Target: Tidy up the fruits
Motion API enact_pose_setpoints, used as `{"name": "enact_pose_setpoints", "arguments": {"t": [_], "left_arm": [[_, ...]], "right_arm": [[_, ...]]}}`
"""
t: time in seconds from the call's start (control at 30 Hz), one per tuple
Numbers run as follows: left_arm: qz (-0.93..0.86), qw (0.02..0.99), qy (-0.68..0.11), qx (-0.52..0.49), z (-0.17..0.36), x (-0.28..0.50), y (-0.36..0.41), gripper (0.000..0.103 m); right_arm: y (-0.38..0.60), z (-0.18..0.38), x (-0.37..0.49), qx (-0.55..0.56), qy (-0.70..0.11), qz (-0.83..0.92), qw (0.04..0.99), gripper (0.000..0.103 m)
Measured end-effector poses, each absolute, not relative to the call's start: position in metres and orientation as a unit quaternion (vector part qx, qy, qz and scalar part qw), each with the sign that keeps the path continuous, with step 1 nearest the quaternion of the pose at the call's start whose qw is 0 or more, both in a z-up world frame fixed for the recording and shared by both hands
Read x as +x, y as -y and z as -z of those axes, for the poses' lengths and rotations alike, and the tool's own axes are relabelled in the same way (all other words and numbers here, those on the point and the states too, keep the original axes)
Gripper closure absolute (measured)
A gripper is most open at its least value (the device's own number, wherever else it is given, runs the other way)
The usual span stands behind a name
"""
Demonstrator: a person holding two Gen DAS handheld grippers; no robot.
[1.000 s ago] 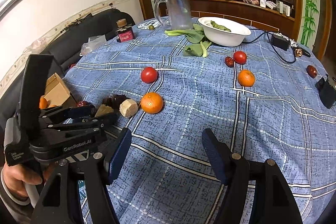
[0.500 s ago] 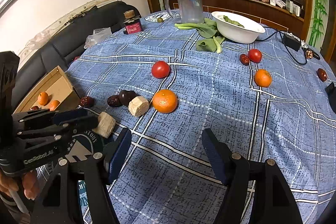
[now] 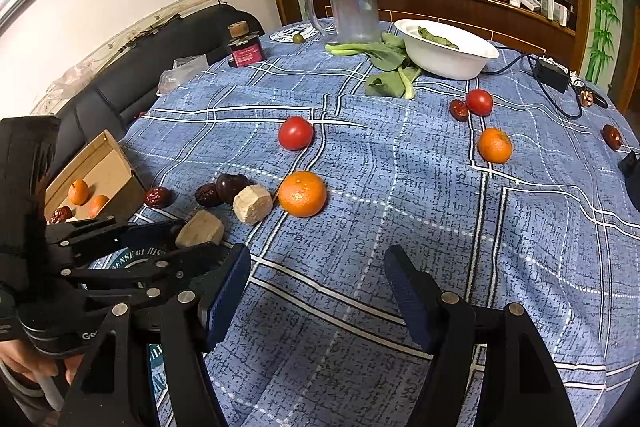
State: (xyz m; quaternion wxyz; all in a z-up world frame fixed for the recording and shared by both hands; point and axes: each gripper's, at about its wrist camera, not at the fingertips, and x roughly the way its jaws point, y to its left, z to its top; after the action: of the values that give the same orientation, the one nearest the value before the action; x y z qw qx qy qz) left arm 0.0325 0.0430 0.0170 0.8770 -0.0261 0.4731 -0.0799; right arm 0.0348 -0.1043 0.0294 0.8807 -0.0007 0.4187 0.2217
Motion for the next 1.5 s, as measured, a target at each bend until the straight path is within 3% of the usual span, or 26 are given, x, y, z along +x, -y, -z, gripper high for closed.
{"name": "enact_pose_setpoints", "arguments": {"t": [0.33,0.53,0.73,0.97,1.03,1.1,1.23,1.5], "left_arm": [[0.101,0.881,-0.449,-0.110,-0.051,0.018,-0.081,0.062],[0.124,0.853,-0.477,-0.170,-0.051,0.022,-0.098,0.062],[0.119,0.841,-0.504,-0.156,-0.033,0.018,-0.091,0.062],[0.105,0.853,-0.507,-0.070,-0.018,0.004,-0.065,0.061],[0.105,0.854,-0.507,-0.055,-0.019,0.002,-0.064,0.056],[0.109,0.856,-0.503,-0.046,-0.022,-0.003,-0.065,0.044],[0.119,0.861,-0.493,-0.027,-0.030,-0.015,-0.070,0.034],[0.103,0.859,-0.501,0.011,-0.023,-0.015,-0.074,0.033]], "right_arm": [[0.094,-0.030,0.054,-0.015,-0.416,-0.216,0.883,0.029],[0.084,-0.021,0.062,-0.043,-0.429,-0.206,0.878,0.029],[0.089,-0.023,0.057,-0.040,-0.430,-0.204,0.878,0.029],[0.085,-0.023,0.039,-0.051,-0.431,-0.216,0.875,0.029],[0.084,-0.024,0.035,-0.051,-0.430,-0.220,0.874,0.029],[0.084,-0.025,0.032,-0.049,-0.429,-0.225,0.873,0.029],[0.079,-0.027,0.026,-0.053,-0.428,-0.238,0.870,0.029],[0.069,-0.027,0.021,-0.064,-0.428,-0.245,0.867,0.029]]}}
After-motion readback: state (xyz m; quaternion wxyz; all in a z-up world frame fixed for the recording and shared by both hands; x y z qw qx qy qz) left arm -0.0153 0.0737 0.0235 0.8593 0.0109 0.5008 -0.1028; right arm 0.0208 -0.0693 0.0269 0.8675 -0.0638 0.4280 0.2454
